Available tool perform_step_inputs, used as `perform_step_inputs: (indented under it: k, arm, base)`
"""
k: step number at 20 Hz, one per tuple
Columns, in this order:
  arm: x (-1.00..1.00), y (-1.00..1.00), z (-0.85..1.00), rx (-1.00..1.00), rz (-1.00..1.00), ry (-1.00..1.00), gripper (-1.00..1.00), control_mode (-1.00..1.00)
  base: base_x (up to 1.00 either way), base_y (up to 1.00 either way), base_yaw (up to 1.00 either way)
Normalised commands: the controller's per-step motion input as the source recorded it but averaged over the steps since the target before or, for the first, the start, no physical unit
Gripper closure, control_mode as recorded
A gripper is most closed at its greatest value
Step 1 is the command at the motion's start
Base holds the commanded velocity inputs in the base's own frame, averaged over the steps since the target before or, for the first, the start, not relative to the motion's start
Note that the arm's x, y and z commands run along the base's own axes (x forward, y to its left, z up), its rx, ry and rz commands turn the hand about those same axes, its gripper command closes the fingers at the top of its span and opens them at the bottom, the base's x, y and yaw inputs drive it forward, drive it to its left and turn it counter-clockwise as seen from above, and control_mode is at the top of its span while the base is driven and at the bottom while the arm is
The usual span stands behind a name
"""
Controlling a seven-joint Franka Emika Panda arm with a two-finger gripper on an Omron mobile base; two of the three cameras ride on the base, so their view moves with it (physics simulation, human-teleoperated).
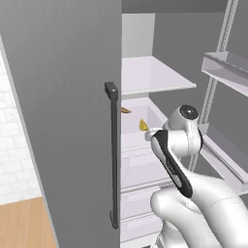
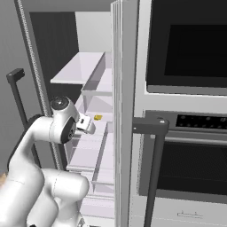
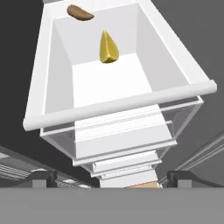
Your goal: Grab a lemon wedge from the fridge and one ice cube from the ice bowl, and put them in the glass of lemonade.
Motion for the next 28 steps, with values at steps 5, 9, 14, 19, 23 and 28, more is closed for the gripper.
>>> perform_step_inputs:
  k: [5, 9, 14, 19, 23, 28]
  arm:
    - [0.71, 0.0, -0.18, 0.0, 0.03, 0.0, -1.0, -1.0]
    - [0.57, 0.0, -0.09, 0.0, 0.05, 0.0, -1.0, -1.0]
    - [0.55, 0.0, -0.09, 0.0, 0.04, 0.02, -1.0, -1.0]
    - [0.54, 0.0, -0.06, 0.0, 0.01, 0.02, -1.0, -1.0]
    - [0.54, 0.0, -0.08, 0.0, 0.01, 0.0, -1.0, -1.0]
    - [0.42, -0.01, -0.28, -0.01, 0.0, 0.0, -1.0, -1.0]
  base:
    - [0.0, 0.0, 0.0]
    - [0.0, 0.0, 0.0]
    - [0.0, 0.0, 0.0]
    - [0.0, 0.0, 0.0]
    - [0.0, 0.0, 0.0]
    - [0.0, 0.0, 0.0]
